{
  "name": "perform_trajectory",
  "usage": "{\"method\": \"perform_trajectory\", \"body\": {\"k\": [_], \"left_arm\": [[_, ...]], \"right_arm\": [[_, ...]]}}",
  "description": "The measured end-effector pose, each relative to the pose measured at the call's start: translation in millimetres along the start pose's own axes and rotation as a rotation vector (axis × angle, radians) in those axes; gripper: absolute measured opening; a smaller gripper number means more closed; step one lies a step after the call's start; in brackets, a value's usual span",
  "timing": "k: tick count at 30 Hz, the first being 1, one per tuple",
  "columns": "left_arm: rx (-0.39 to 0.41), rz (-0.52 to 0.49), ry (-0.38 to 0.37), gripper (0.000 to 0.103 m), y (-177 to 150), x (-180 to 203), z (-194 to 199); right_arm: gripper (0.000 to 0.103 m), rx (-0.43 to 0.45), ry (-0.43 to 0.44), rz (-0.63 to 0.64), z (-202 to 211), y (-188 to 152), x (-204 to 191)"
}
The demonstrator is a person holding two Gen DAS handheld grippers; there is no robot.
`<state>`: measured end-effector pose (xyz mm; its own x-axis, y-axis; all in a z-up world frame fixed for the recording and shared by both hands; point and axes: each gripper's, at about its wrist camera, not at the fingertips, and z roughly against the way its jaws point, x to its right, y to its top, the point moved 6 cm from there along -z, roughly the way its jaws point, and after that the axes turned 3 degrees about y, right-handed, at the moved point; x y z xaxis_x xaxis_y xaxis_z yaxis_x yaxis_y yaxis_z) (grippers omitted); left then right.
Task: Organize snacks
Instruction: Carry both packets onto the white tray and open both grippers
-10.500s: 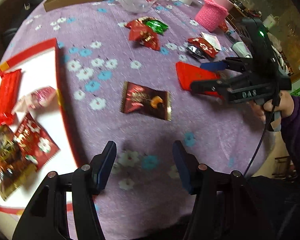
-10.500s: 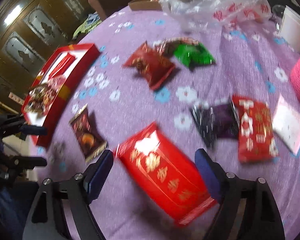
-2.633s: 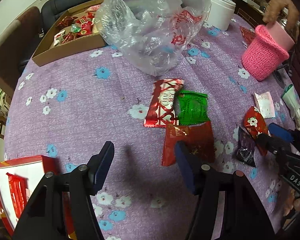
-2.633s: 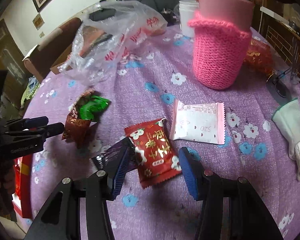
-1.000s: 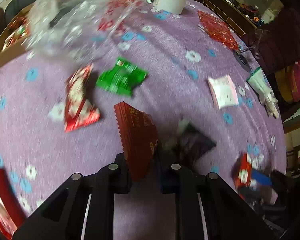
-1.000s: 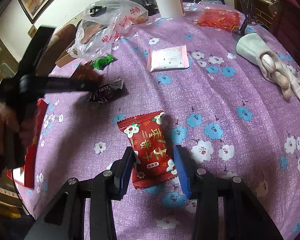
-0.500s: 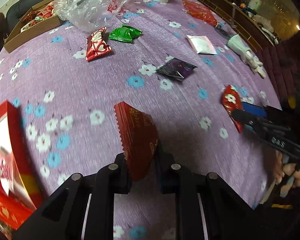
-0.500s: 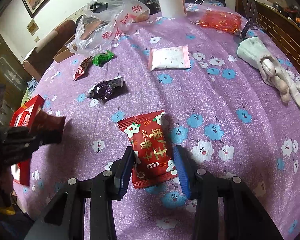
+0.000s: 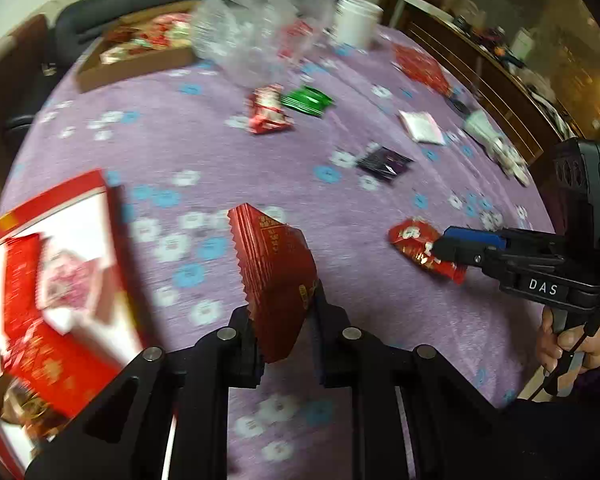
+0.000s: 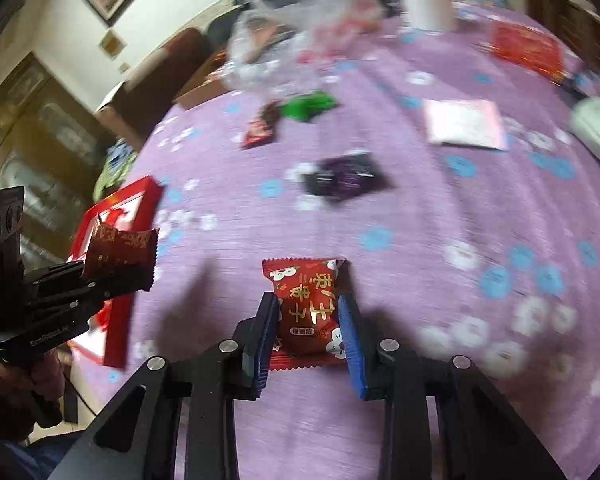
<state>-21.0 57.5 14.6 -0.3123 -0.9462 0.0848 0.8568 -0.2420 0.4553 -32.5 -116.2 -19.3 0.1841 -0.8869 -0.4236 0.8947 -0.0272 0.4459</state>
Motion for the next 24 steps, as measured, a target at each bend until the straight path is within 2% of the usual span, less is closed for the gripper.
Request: {"method": "perform_trajectory", "body": {"k": [1, 2, 3, 4, 7, 8, 11, 12, 14, 15, 19, 22, 23, 24], "left_arm": [[0.008, 0.014, 0.010, 0.015, -1.8, -6.3, 4.1], [0.016, 0.035, 0.022, 0.015, -4.3, -14.4, 9.3], [0.027, 0.060, 0.039, 0.015, -7.9, -24.7, 15.7], [0.033, 0.079, 0.052, 0.015, -11.7, -32.7, 20.3], [0.052, 0.122, 0.123, 0.015, -25.0, -58.6, 35.4], [0.071, 0.111, 0.159, 0.015, -29.4, -64.4, 42.9], [0.097, 0.116, 0.182, 0.015, -35.2, -70.1, 53.6], [0.106, 0.126, 0.182, 0.015, -35.9, -71.3, 56.3], [0.120, 0.143, 0.180, 0.015, -35.5, -73.0, 58.1], [0.121, 0.151, 0.175, 0.015, -35.3, -72.8, 57.1], [0.117, 0.161, 0.159, 0.015, -36.3, -69.3, 51.9], [0.112, 0.157, 0.150, 0.015, -36.7, -66.2, 49.7], [0.112, 0.155, 0.149, 0.015, -36.5, -65.3, 49.4], [0.113, 0.156, 0.148, 0.015, -36.5, -65.4, 49.8]], "right_arm": [[0.026, -0.007, 0.022, 0.022, -4.3, 2.6, -10.7], [0.009, -0.015, 0.043, 0.040, -8.2, 4.2, -19.5], [0.003, -0.027, 0.060, 0.057, -12.6, 5.1, -27.6], [0.003, -0.043, 0.063, 0.079, -17.7, 5.5, -35.3], [0.003, -0.097, -0.043, 0.202, -38.3, 3.6, -54.0], [0.003, -0.089, -0.055, 0.232, -39.8, 3.7, -57.6], [0.014, -0.084, 0.001, 0.208, -34.5, 6.9, -60.2], [0.019, -0.078, -0.008, 0.205, -31.4, 7.1, -57.6], [0.044, -0.070, -0.052, 0.206, -23.8, 6.5, -50.8], [0.047, -0.075, -0.062, 0.195, -21.7, 6.0, -47.6], [0.049, -0.136, -0.057, 0.200, -23.1, -5.7, -50.6], [0.049, -0.186, -0.107, 0.242, -42.6, -12.4, -56.6], [0.045, -0.206, -0.133, 0.244, -50.1, -14.8, -55.8], [0.037, -0.174, -0.151, 0.267, -49.1, -13.9, -59.0]]}}
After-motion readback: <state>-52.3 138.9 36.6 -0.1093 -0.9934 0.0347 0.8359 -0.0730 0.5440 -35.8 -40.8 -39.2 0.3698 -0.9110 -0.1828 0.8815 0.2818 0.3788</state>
